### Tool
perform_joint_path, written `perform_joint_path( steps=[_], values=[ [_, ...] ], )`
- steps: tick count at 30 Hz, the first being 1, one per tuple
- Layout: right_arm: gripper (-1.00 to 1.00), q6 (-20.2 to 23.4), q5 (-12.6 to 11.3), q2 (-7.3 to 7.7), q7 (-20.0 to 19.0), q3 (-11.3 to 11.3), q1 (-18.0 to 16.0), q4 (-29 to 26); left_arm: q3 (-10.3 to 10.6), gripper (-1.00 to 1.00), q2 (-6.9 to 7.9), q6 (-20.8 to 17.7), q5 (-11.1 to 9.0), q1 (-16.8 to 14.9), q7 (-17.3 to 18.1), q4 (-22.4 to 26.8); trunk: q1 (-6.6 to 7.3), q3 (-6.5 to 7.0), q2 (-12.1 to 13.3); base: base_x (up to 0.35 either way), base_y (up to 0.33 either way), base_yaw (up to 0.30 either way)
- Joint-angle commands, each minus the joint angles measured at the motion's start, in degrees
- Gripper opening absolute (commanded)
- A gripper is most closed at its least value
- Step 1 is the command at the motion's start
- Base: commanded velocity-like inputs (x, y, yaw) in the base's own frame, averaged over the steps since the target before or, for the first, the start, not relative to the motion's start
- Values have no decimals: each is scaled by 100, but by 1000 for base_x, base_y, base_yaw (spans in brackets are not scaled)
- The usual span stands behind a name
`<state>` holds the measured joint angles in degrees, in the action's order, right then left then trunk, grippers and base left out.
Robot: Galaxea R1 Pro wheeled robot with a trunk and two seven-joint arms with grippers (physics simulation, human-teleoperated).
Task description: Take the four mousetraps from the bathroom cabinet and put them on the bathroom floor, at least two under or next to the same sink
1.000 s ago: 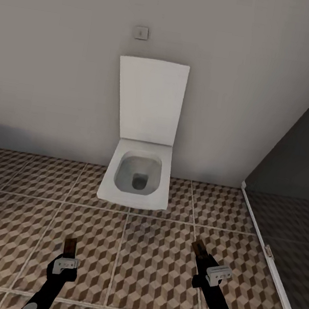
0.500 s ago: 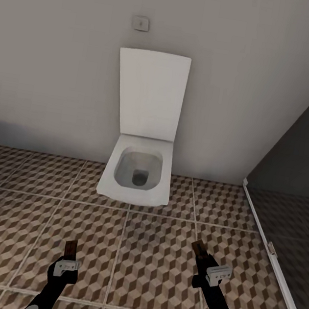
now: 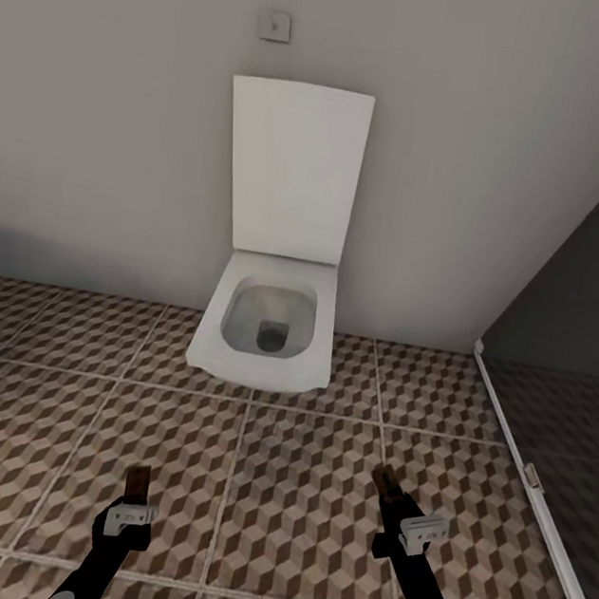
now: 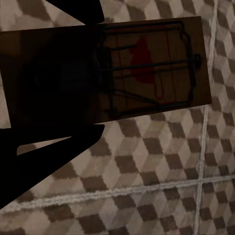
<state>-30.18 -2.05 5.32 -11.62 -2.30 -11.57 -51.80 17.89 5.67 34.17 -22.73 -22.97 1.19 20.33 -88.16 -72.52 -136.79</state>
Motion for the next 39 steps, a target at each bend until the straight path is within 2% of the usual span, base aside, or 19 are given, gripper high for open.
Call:
perform_joint_path(
  steps=[1,16,26,39],
  values=[
    [-100,-15,-33,4,-25,-7,-3,3,39,-100,4,20,-48,-4,0,-3,-21,-22,-43,0,0,0],
    [-100,-15,-32,4,-25,-7,-3,3,39,-100,4,20,-48,-6,-4,-3,-351,-291,-645,0,0,0],
    [-100,-18,-33,4,-25,-7,-3,3,39,-100,4,33,-43,-6,1,-3,-377,-513,-658,0,0,0],
    [-100,-15,-37,4,-25,-7,-3,3,39,-100,4,46,-39,-5,4,-1,-377,-513,-658,0,0,0]
  ],
)
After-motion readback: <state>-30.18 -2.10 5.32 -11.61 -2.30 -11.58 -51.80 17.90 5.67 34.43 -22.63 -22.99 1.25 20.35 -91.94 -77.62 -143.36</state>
